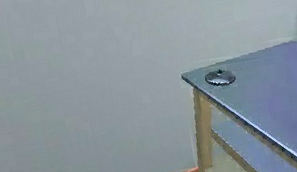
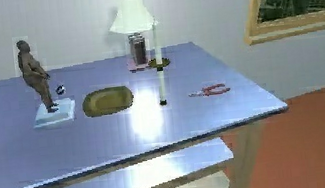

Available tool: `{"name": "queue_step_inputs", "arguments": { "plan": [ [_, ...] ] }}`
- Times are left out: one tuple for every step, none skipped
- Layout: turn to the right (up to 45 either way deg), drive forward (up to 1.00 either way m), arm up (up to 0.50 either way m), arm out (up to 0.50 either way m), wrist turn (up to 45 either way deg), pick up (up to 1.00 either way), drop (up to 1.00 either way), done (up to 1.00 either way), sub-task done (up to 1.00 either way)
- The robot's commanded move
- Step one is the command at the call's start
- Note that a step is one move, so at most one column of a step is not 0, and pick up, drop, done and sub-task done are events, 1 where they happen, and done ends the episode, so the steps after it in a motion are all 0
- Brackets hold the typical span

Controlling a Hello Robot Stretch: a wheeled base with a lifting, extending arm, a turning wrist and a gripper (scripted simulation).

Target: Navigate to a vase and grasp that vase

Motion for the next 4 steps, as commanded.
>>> {"name": "queue_step_inputs", "arguments": {
  "plan": [
    [0.0,0.55,0.0,0.0,0.0,0.0,0.0,0.0,0.0],
    [-42.0,0.0,0.0,0.0,0.0,0.0,0.0,0.0,0.0],
    [0.0,0.0,0.5,0.0,0.0,0.0,0.0,0.0,0.0],
    [0.0,0.0,0.38,0.0,0.0,0.0,0.0,0.0,0.0]
  ]
}}
